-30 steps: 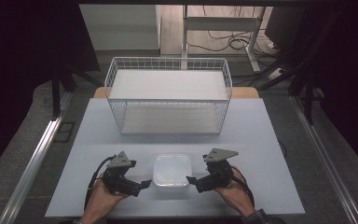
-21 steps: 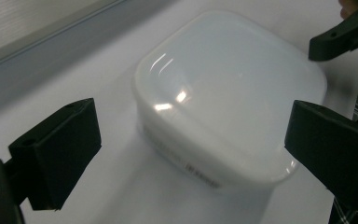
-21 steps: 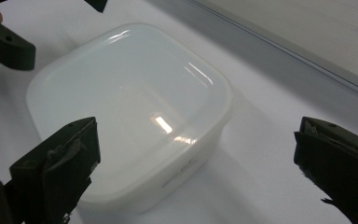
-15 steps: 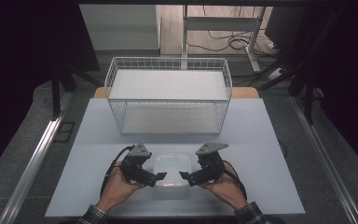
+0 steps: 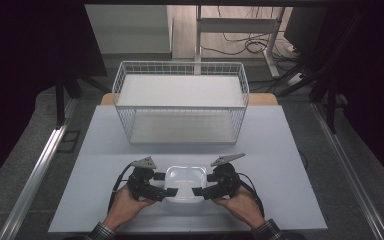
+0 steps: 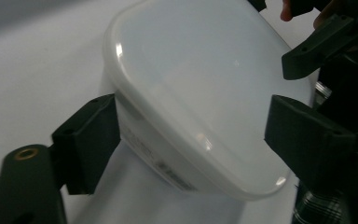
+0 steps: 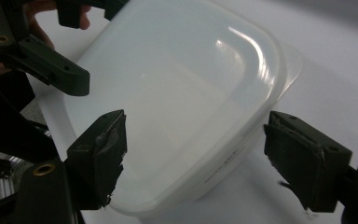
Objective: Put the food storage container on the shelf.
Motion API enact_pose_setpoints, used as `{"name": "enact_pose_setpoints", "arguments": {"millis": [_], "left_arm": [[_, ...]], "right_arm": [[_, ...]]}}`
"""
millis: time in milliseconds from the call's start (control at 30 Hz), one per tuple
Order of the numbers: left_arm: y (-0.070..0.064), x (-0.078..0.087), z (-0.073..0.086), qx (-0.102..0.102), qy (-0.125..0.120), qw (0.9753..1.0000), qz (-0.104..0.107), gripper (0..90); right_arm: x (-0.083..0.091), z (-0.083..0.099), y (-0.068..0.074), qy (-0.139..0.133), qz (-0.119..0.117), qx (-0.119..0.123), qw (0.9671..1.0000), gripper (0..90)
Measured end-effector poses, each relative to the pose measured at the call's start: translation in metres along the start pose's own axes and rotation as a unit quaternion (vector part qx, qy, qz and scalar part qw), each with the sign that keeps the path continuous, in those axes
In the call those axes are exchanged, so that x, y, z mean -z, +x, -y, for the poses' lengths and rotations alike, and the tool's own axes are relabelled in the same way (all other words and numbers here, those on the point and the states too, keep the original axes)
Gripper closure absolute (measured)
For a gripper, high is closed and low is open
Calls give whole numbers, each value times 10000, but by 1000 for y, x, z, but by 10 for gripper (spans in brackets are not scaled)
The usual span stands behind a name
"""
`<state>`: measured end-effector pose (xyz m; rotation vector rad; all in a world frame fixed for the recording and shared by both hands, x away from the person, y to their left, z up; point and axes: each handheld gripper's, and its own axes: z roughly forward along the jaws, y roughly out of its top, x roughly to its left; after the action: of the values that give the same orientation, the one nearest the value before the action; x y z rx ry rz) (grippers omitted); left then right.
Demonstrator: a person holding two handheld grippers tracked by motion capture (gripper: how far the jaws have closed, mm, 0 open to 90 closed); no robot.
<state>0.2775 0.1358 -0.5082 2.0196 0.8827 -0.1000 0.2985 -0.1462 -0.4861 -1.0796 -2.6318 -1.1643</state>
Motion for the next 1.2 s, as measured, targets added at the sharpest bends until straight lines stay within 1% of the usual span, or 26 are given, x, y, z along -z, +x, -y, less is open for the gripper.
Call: {"name": "enact_pose_setpoints", "arguments": {"millis": [33,67,100,133,167,200,233,300,333,367,433,500,567,600,633,667,700,733,767,867,933,967,1000,1100,1133,1200], "left_arm": [[-2,3,1,33,-29,10000,-52,253],[-3,11,3,89,-113,9998,-157,402],[-3,11,3,89,-113,9998,-157,436],[-4,14,5,144,-182,9996,-151,473],[-5,15,5,158,-199,9995,-173,498],[-5,15,5,158,-199,9995,-173,524],[-6,17,4,140,-231,9994,-230,524],[-8,20,4,144,-393,9986,-336,596],[-9,22,4,138,-451,9979,-454,632],[-10,23,4,122,-507,9971,-549,657],[-10,24,4,206,-621,9960,-613,694],[-9,25,6,324,-725,9950,-612,716],[-9,27,7,410,-821,9938,-622,757],[-11,27,6,307,-805,9930,-813,791],[-11,27,6,307,-805,9930,-813,791],[-10,27,6,377,-789,9930,-791,791],[-9,27,7,400,-795,9929,-785,791],[-7,26,7,471,-828,9924,-774,791],[-7,26,7,471,-828,9924,-774,791],[-10,27,4,477,-915,9911,-846,792],[-11,27,3,479,-932,9908,-853,795],[-12,27,1,472,-950,9906,-869,796],[-12,27,1,472,-950,9906,-869,798],[-14,28,-3,439,-984,9902,-891,801],[-14,29,-7,397,-1013,9900,-900,802],[-15,30,-9,378,-1023,9900,-899,802]], "right_arm": [[2,1,1,3,24,-35,10000,263],[8,2,2,-54,87,-140,9999,386],[11,3,2,-87,87,-178,9998,438],[13,3,2,-99,87,-204,9997,476],[16,4,2,-106,98,-247,9996,519],[16,4,2,-106,98,-247,9996,519],[18,4,3,-132,113,-307,9994,548],[22,5,4,-197,147,-350,9991,607],[25,6,4,-269,175,-353,9989,644],[27,6,4,-357,151,-365,9986,682],[29,5,4,-456,116,-388,9981,727],[28,6,4,-539,131,-466,9974,746],[28,6,4,-634,143,-485,9967,786],[27,6,7,-679,373,-302,9965,794],[27,6,7,-679,373,-302,9965,794],[26,5,8,-709,442,-241,9962,794],[26,4,10,-741,516,-180,9957,794],[25,3,11,-786,532,-174,9953,794],[25,3,11,-786,532,-174,9953,794],[26,1,10,-912,633,-143,9937,791],[26,0,10,-947,657,-132,9933,790],[26,-1,10,-1018,746,-91,9920,784],[26,-1,10,-1018,746,-91,9920,784],[28,-3,10,-1148,903,-5,9893,780],[29,-4,9,-1225,911,-12,9883,780],[30,-5,8,-1256,903,-19,9880,781]]}}
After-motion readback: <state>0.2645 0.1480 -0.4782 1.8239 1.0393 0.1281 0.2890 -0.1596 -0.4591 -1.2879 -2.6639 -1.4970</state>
